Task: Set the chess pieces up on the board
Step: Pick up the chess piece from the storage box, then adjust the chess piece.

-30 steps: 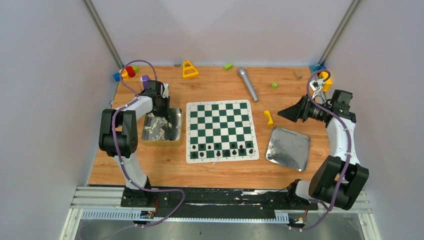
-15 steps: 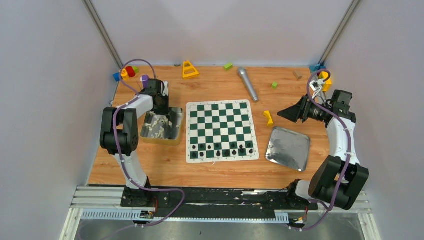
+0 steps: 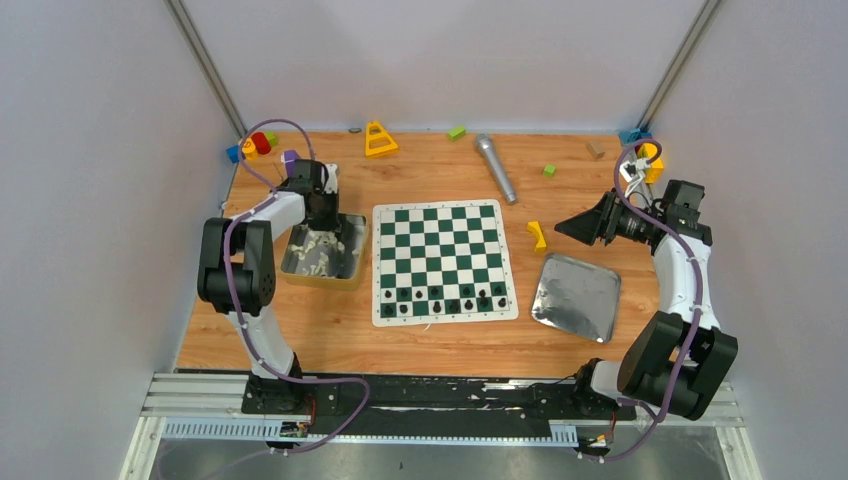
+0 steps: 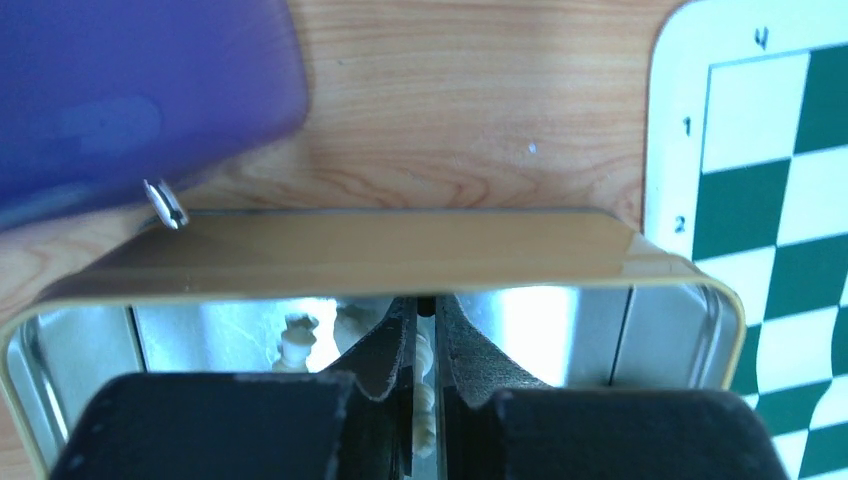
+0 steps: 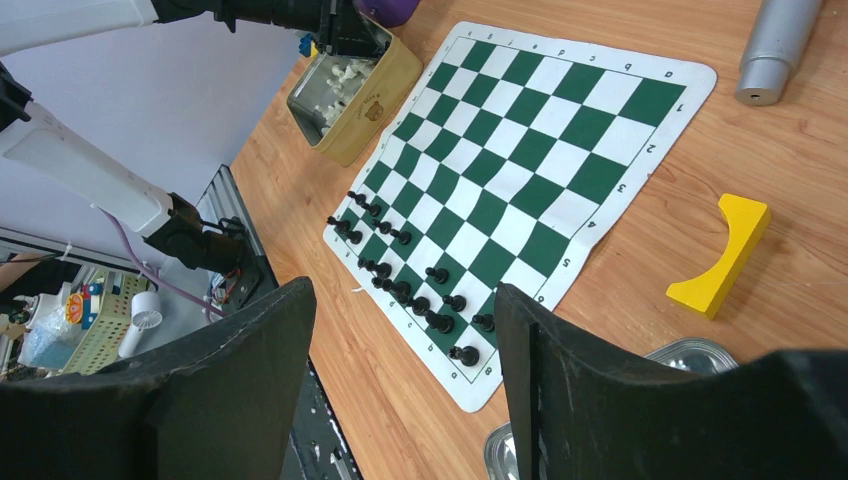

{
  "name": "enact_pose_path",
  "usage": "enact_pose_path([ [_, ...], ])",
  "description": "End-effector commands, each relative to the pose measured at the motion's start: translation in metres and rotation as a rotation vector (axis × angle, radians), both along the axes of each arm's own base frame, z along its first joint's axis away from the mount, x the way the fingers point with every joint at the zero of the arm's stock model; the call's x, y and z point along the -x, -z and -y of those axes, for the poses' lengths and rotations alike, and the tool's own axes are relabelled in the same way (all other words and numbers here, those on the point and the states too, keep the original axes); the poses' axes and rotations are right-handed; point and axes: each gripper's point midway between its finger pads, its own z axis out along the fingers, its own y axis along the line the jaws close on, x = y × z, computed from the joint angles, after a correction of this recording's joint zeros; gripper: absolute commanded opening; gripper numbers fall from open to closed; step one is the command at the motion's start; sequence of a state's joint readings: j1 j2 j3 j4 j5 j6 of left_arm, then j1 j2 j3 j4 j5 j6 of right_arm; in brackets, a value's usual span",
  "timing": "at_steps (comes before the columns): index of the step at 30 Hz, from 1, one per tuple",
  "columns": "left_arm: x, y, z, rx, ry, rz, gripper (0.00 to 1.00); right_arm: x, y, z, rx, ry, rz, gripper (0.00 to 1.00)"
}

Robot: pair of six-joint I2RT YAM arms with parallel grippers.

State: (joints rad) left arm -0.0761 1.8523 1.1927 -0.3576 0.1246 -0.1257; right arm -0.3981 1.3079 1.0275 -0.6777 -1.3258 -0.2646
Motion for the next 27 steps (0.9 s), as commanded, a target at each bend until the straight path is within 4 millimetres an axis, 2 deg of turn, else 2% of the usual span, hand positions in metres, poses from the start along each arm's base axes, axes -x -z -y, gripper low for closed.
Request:
enact_pose_path([
  [1, 0.002, -0.048, 0.005, 0.017, 0.1, 0.115, 0.06, -0.001, -0.006, -0.004, 0.009, -0.031, 0.055, 0.67],
  [6, 0.017, -0.088, 0.014, 0.02, 0.247, 0.174, 0.05, -0.005, -0.015, -0.016, 0.039, -0.071, 0.082, 0.67],
  [10, 0.036, -0.13, 0.038, 0.073, 0.431, 0.25, 0.06, -0.01, -0.022, -0.042, 0.067, -0.156, 0.102, 0.67],
  [13, 0.056, -0.162, 0.07, 0.075, 0.62, 0.319, 0.06, -0.014, -0.024, -0.074, 0.065, -0.25, 0.101, 0.67],
  [16, 0.084, -0.183, 0.113, 0.049, 0.802, 0.361, 0.06, -0.018, -0.024, -0.108, 0.062, -0.345, 0.091, 0.67],
  [17, 0.09, -0.192, 0.12, 0.032, 0.844, 0.39, 0.06, -0.017, -0.025, -0.121, 0.059, -0.384, 0.09, 0.67],
  [18, 0.102, -0.201, 0.138, 0.034, 0.905, 0.416, 0.06, -0.018, -0.027, -0.131, 0.054, -0.412, 0.09, 0.67],
  [19, 0.106, -0.205, 0.145, 0.022, 0.936, 0.433, 0.06, -0.019, -0.026, -0.141, 0.044, -0.442, 0.082, 0.67],
  [20, 0.116, -0.212, 0.162, 0.027, 0.993, 0.451, 0.06, -0.021, -0.03, -0.15, 0.035, -0.467, 0.082, 0.67],
  [24, 0.137, -0.224, 0.2, 0.024, 1.12, 0.46, 0.06, -0.017, -0.034, -0.178, 0.0, -0.559, 0.058, 0.66],
  [27, 0.146, -0.224, 0.218, 0.001, 1.177, 0.457, 0.05, -0.014, -0.031, -0.195, -0.017, -0.607, 0.031, 0.66],
])
